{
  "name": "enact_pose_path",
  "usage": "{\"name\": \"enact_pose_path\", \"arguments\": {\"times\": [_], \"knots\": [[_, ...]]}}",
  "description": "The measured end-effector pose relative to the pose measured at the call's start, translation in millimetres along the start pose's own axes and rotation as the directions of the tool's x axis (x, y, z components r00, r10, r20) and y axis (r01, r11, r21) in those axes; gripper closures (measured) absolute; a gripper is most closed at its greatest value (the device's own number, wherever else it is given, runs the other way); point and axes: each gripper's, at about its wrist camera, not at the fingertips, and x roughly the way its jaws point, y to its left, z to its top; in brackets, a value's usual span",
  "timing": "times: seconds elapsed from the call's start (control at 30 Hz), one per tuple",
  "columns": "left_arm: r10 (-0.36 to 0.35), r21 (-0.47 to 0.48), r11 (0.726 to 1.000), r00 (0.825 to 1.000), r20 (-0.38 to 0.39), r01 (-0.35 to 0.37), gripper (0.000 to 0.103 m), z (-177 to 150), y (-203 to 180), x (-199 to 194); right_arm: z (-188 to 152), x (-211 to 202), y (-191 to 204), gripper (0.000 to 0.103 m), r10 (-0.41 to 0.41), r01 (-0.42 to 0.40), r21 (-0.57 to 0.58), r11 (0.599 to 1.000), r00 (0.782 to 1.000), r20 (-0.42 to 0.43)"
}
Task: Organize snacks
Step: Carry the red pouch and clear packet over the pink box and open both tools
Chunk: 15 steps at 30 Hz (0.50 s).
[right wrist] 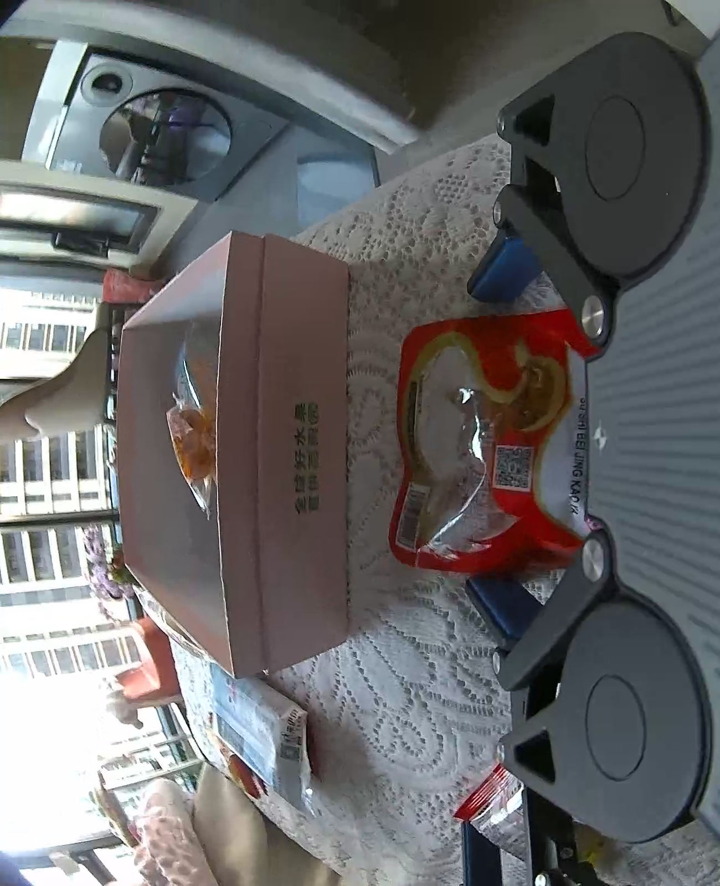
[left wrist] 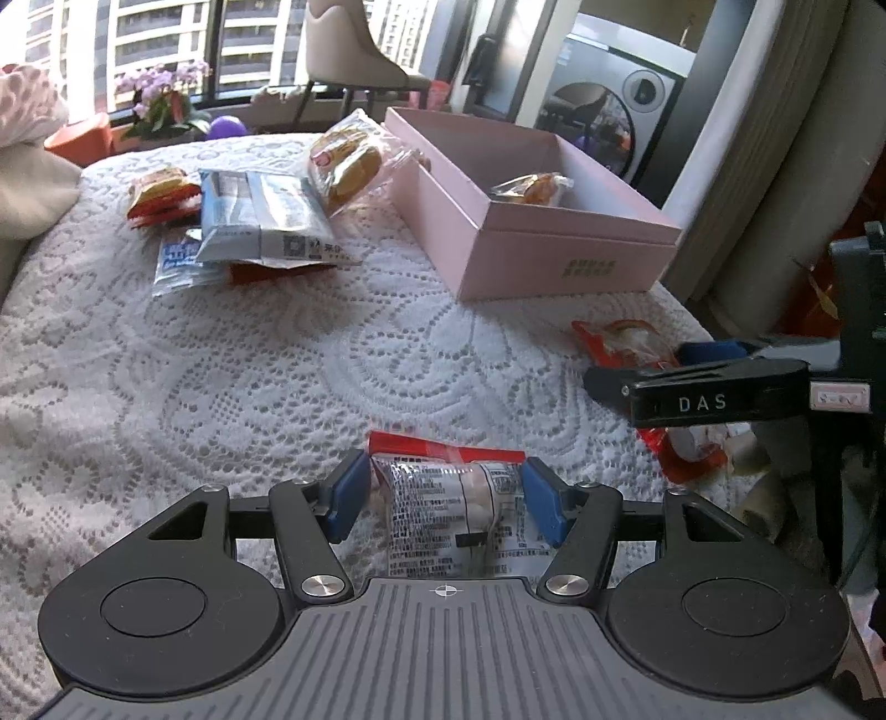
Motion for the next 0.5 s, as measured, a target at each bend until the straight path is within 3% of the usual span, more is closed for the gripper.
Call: {"name": "enact_pose_path", "arguments": {"times": [0.07, 0.13, 0.17, 0.2, 0.5], "knots": [[0.004, 0.009, 1.000, 1.000, -0.013, -0.004, 0.038, -1, -1, -3, 3, 3, -1, 0.000, 0.025, -0.025, -0.030, 0.999, 1.000, 0.002], [0.016, 0.028, 0.999, 0.999, -0.028, -0.015, 0.037, -3, -5, -6, 8, 2, -2, 0.013, 0.034, -0.034, -0.036, 0.999, 0.999, -0.005], [0.021, 0.037, 0.999, 0.999, -0.032, -0.020, 0.037, -4, -6, -7, 11, -2, -1, 0.031, 0.033, -0.033, -0.041, 0.999, 0.999, -0.001], [0.022, 0.043, 0.999, 0.999, -0.030, -0.021, 0.037, -6, -6, -8, 13, -7, 0, 0.041, 0.048, -0.048, -0.053, 0.997, 0.999, 0.006], [-0.038, -0.037, 0.999, 0.999, 0.031, 0.040, 0.038, 1, 2, -19, 13, -62, 1, 0.042, 0.039, -0.033, -0.036, 0.999, 0.979, 0.200]]}}
